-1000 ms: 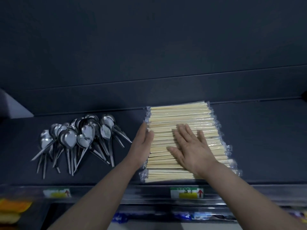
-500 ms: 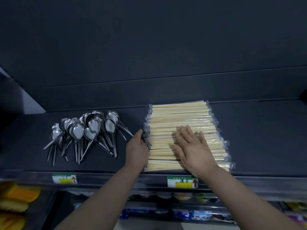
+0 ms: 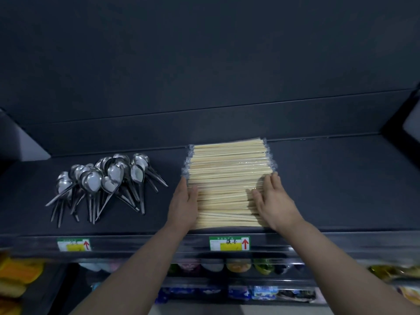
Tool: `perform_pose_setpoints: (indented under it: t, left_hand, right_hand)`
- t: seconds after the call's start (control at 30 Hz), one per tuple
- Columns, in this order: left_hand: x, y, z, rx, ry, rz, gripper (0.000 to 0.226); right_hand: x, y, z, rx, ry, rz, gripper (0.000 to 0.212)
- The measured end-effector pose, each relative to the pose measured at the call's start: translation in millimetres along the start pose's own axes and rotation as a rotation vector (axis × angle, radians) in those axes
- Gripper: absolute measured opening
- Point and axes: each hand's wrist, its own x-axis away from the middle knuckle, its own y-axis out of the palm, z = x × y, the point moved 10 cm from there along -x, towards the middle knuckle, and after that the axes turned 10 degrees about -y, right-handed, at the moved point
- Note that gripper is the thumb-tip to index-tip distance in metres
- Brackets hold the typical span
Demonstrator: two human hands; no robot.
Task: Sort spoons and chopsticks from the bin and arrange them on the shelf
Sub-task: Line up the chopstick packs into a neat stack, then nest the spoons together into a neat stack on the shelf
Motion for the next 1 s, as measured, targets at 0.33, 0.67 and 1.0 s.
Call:
perform_pose_setpoints:
  t: [0.33, 0.67, 1.0]
  left_hand:
    - [8.0, 15.1, 4.2, -0.436, 0.145, -0.082, 0.065]
    - [17.5, 15.2, 6.2, -0.516, 0.186, -0.139, 0.079]
    - [30.8, -65.6, 31.3, -0.303, 0.317, 0.209, 0.031]
  right_hand:
    - [10.3, 13.5, -20.5, 0.331, -0.216, -0.121, 0.076]
    - [8.4, 12.0, -27.9, 0.326, -0.287, -0.17, 0.1]
    - [-8.5, 22.3, -121.9, 0.267, -0.503, -0.08, 0.042]
